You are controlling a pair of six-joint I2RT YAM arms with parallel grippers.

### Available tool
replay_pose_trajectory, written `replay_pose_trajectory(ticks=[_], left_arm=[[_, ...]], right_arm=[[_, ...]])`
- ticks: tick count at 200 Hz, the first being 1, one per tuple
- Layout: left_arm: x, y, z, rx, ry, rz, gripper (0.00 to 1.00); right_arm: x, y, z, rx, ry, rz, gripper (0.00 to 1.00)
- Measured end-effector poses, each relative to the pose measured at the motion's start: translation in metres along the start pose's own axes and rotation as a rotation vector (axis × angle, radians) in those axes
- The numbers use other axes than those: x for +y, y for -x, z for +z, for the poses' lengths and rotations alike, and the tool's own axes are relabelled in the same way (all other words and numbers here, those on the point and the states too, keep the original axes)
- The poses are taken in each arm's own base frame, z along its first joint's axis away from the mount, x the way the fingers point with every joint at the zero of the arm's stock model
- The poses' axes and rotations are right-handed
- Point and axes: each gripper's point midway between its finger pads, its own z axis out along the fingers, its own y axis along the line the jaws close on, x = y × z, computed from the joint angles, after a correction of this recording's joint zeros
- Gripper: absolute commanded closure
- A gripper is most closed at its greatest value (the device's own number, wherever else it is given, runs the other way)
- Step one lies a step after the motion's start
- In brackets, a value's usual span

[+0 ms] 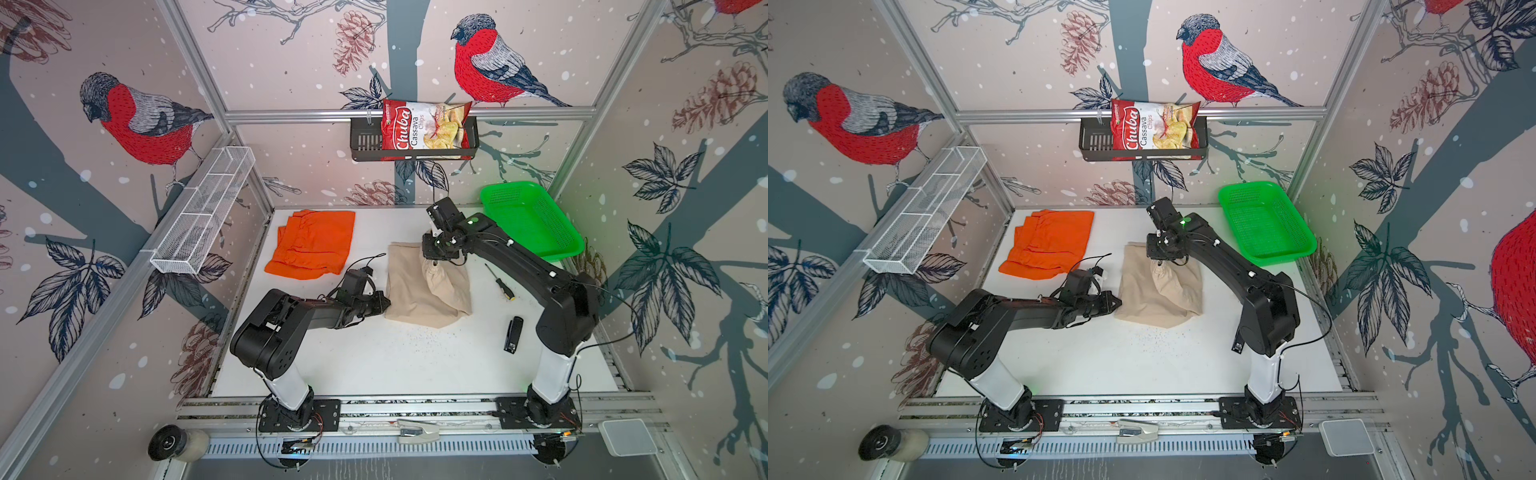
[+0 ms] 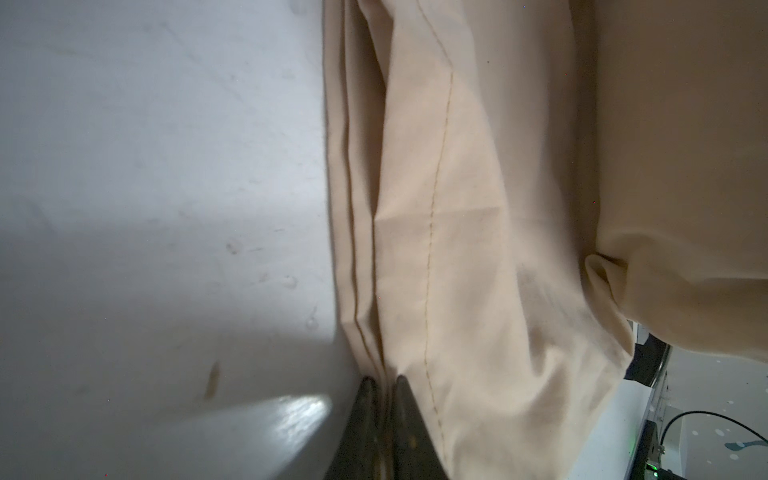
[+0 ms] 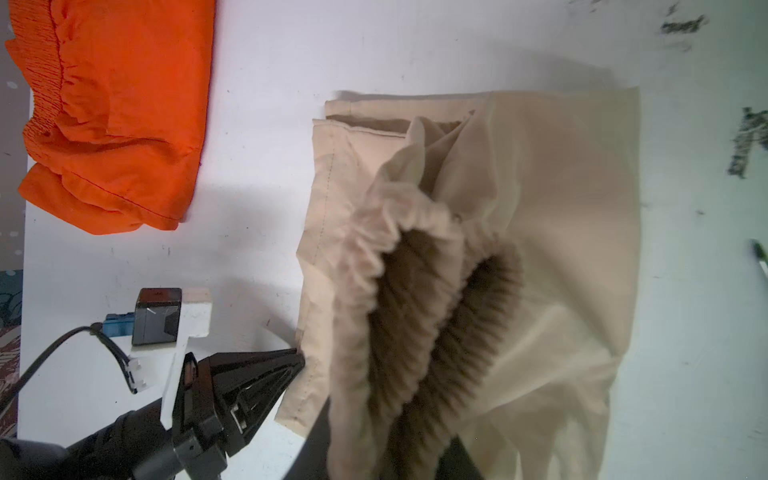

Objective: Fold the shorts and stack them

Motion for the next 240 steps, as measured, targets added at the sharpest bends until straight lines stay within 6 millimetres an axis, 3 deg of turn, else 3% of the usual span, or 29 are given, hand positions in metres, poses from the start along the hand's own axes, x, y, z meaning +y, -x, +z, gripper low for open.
replay_pose_trajectory(ticks=[16,31,44,60,75,94,123,138,172,201,240], left_arm=[[0.0,0.0,-0.001,-0.001,0.004,-0.007,0.83],[-0.002,0.001,-0.005,-0.003,0.011,-0.008,0.79],[-0.005,0.004,-0.011,-0.014,0.013,-0.004,0.72],[-0.01,0.011,-0.023,-0.046,0.021,0.002,0.61],[-0.016,0.022,-0.036,-0.092,0.021,0.01,0.49],[-0.021,0.033,-0.055,-0.149,0.007,-0.014,0.37],[-0.032,0.045,-0.073,-0.212,-0.033,-0.031,0.31],[-0.04,0.051,-0.075,-0.232,-0.069,-0.037,0.31],[-0.053,0.06,-0.066,-0.216,-0.141,-0.049,0.35],[-0.071,0.074,-0.055,-0.197,-0.203,-0.042,0.43],[-0.109,0.086,-0.035,-0.171,-0.291,0.02,0.48]], right_arm=[[0.003,-0.008,0.023,0.034,-0.01,-0.01,0.63],[0.009,-0.017,0.046,0.064,-0.005,-0.013,0.48],[0.017,-0.025,0.065,0.093,0.02,-0.011,0.38],[0.033,-0.032,0.081,0.122,0.068,-0.024,0.33],[0.046,-0.03,0.08,0.119,0.112,-0.033,0.3],[0.056,-0.012,0.06,0.068,0.178,-0.026,0.29],[0.035,0.018,0.014,-0.049,0.245,0.029,0.32],[0.013,0.018,0.006,-0.077,0.254,0.067,0.35],[-0.033,-0.023,0.036,0.013,0.242,0.168,0.49],[-0.037,-0.053,0.058,0.076,0.274,0.184,0.58],[-0.046,-0.08,0.084,0.128,0.282,0.198,0.61]])
